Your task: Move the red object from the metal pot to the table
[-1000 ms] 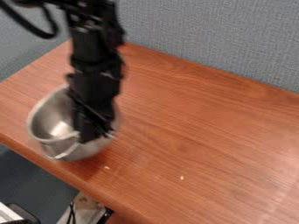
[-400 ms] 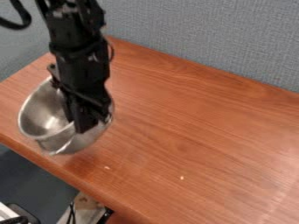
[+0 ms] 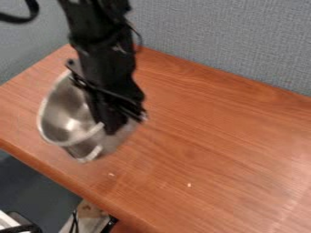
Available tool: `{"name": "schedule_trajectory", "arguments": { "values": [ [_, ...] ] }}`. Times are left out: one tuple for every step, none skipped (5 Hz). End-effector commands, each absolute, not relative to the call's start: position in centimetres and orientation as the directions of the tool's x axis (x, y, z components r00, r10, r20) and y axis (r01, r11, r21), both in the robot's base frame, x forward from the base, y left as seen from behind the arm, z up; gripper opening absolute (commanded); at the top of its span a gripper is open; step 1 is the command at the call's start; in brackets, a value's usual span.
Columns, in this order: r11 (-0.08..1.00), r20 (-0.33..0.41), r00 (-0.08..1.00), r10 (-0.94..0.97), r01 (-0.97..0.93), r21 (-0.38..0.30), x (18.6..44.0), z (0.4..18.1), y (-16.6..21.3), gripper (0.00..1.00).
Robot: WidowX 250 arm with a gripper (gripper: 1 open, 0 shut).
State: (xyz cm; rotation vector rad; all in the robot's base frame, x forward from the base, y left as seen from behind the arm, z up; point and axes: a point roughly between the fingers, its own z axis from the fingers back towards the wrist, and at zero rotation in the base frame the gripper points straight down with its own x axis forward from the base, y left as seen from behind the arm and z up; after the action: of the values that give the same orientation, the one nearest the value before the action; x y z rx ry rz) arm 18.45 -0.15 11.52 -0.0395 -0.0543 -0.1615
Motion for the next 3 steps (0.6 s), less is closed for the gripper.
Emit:
{"name": "schedule_trajectory", "arguments": {
  "values": [
    [0.962, 0.063, 0.962, -0.267, 0.27, -0.047, 18.5, 9.9, 0.3, 0.0],
    [0.936, 0.056, 0.938, -0.342, 0.345, -0.07, 19.0, 9.2, 1.9, 0.0],
    [0.948, 0.089, 0.949, -0.301, 0.308, -0.08, 18.4, 7.3, 2.5, 0.0]
  ]
}}
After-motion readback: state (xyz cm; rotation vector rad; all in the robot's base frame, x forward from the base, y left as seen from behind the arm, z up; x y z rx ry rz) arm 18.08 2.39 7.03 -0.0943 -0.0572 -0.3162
